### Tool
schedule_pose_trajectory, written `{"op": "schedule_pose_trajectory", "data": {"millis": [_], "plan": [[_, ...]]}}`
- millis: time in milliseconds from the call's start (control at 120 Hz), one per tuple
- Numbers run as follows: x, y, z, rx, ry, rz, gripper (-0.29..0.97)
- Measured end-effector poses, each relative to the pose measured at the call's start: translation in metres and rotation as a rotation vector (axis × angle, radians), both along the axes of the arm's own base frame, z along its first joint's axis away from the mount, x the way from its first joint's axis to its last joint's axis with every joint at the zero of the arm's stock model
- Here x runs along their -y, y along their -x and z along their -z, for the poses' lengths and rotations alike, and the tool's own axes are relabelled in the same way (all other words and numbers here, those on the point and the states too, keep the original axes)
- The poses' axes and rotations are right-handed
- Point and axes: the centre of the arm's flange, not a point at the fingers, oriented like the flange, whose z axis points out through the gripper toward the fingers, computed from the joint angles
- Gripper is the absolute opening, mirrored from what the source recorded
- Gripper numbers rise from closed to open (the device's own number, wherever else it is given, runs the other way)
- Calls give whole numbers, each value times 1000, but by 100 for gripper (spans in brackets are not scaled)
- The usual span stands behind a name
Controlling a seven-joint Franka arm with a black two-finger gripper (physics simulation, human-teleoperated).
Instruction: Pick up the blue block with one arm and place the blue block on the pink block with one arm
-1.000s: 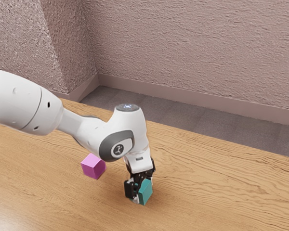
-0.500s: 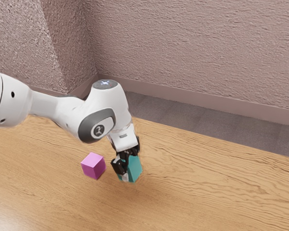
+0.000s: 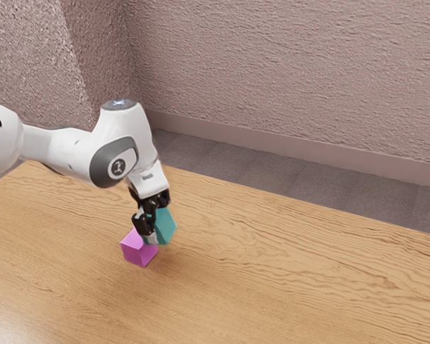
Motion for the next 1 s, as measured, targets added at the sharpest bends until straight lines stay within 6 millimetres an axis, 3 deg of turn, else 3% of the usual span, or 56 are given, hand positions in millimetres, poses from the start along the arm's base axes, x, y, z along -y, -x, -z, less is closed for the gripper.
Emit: {"op": "schedule_pose_trajectory", "data": {"millis": [375,558,717,867,1000], "plan": [[-50,-8,10,20,-24,17,27],[-51,-7,13,26,-38,60,26],[-68,1,11,16,-45,54,22],[-66,5,16,-1,-46,77,20],[-64,5,20,-15,-42,92,42]]}}
